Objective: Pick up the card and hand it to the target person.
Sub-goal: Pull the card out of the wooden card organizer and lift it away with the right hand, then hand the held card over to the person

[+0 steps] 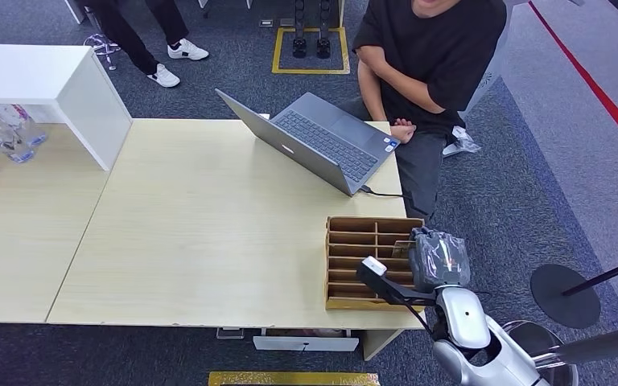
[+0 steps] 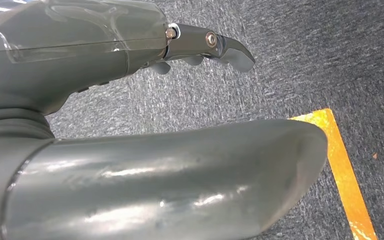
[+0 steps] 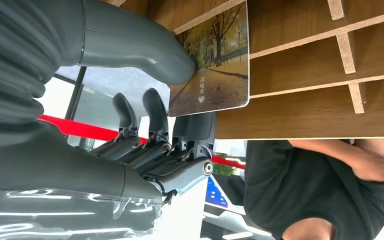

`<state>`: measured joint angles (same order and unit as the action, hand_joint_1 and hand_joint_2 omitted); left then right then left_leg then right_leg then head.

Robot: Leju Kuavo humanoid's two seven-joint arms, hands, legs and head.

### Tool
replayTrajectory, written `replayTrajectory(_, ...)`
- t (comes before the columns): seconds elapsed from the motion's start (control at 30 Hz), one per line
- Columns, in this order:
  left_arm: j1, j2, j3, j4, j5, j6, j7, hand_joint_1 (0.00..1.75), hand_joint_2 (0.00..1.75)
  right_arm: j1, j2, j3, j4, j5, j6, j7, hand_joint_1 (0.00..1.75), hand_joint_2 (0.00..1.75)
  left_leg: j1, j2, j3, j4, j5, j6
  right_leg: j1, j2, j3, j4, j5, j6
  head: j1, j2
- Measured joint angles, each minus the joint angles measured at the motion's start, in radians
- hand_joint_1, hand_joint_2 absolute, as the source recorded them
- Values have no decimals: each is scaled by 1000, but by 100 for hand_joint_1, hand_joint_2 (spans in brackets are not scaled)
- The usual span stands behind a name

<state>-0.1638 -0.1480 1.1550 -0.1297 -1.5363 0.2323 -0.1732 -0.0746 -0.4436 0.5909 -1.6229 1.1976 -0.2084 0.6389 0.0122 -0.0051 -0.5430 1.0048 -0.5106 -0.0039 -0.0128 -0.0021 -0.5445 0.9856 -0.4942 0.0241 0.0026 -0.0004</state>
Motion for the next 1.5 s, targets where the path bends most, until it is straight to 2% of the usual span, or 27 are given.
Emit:
replayTrajectory(0.23,-1,0,-5,0,0,0,0,0,0,-1,1,2,7,-3,-10,0,131,175,0,0,0,0,0,0,0,0,0,0,0,0,0,0)
replayTrajectory(0.4,-1,0,-6,0,0,0,0,0,0,-1,1,3,10,-12,-27,2,144,175,0,0,0,0,0,0,0,0,0,0,0,0,0,0)
replayTrajectory(0.63,0,0,-6,0,0,2,-2,0,0,6,0,-11,2,-3,-73,23,141,175,0,0,0,0,0,0,0,0,0,0,0,0,0,0)
replayTrajectory(1.0,1,0,-6,0,0,6,-11,0,0,20,-10,-65,-98,-36,-89,30,144,175,0,0,0,0,0,0,0,0,0,0,0,0,0,0)
replayTrajectory(1.5,1,0,-6,0,0,5,-11,0,0,9,-30,-118,-241,1,-58,33,152,175,0,0,0,0,0,0,0,0,0,0,0,0,0,0)
